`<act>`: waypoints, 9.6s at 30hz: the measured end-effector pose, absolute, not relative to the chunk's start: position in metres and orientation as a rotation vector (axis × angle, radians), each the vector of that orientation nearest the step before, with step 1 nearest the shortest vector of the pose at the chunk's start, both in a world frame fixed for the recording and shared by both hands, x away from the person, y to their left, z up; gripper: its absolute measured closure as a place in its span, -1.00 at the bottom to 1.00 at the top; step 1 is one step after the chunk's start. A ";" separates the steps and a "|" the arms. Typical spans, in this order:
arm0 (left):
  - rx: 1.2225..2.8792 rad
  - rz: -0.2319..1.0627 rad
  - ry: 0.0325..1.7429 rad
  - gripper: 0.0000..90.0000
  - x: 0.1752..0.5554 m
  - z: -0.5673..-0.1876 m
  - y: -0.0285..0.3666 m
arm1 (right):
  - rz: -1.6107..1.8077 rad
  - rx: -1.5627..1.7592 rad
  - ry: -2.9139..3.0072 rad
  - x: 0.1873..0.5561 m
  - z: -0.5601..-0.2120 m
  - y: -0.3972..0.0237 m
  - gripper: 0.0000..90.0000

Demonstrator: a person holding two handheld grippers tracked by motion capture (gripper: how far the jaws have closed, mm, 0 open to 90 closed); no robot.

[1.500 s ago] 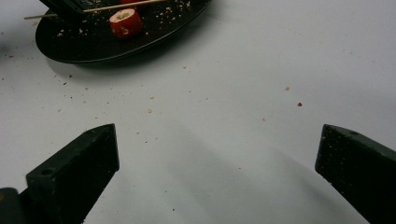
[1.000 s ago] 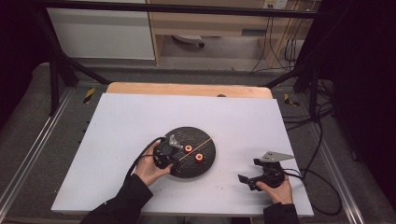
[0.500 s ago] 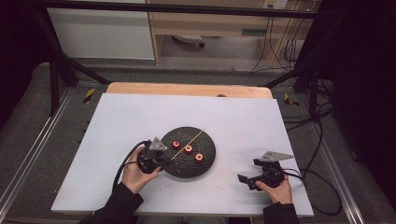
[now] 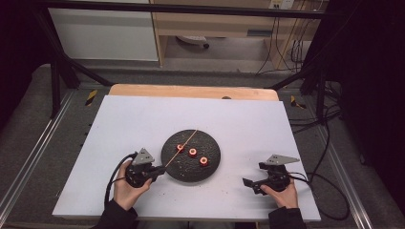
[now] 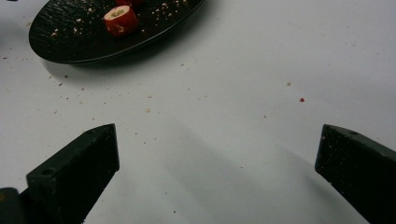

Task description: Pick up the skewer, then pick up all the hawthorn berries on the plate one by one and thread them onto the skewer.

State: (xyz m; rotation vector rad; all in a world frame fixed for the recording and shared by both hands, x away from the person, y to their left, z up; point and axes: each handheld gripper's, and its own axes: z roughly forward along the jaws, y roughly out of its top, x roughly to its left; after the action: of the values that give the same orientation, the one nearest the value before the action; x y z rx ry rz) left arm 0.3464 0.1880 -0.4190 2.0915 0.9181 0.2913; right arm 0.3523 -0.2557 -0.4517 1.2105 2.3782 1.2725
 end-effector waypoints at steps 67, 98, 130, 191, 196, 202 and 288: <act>2.045 0.285 0.918 0.96 0.337 -0.434 0.215 | 0.631 0.791 2.891 0.436 -0.404 -0.072 -0.07; 2.047 0.289 0.908 0.96 0.335 -0.434 0.212 | 0.871 0.953 2.780 0.434 -0.376 -0.090 0.38; 2.027 0.288 0.909 0.96 0.328 -0.434 0.202 | 1.662 1.422 2.172 0.402 -0.393 -0.138 0.39; 1.858 0.335 0.884 0.96 0.314 -0.426 0.141 | 2.283 1.504 1.370 0.416 -0.391 -0.130 0.40; 1.852 0.340 0.888 0.96 0.315 -0.426 0.140 | 2.293 1.506 1.372 0.415 -0.392 -0.129 0.40; 1.829 0.346 0.905 0.96 0.316 -0.425 0.132 | 2.309 1.514 1.363 0.415 -0.394 -0.127 0.40; 1.910 0.330 0.931 0.97 0.340 -0.416 0.174 | 1.628 1.281 2.177 0.385 -0.415 -0.153 -0.90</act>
State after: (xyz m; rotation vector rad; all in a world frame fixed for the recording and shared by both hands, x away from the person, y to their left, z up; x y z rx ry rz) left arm 0.3402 0.1735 -0.4161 1.9103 0.9310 0.3299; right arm 0.3846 -0.1528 -0.4146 1.2807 2.1775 1.6283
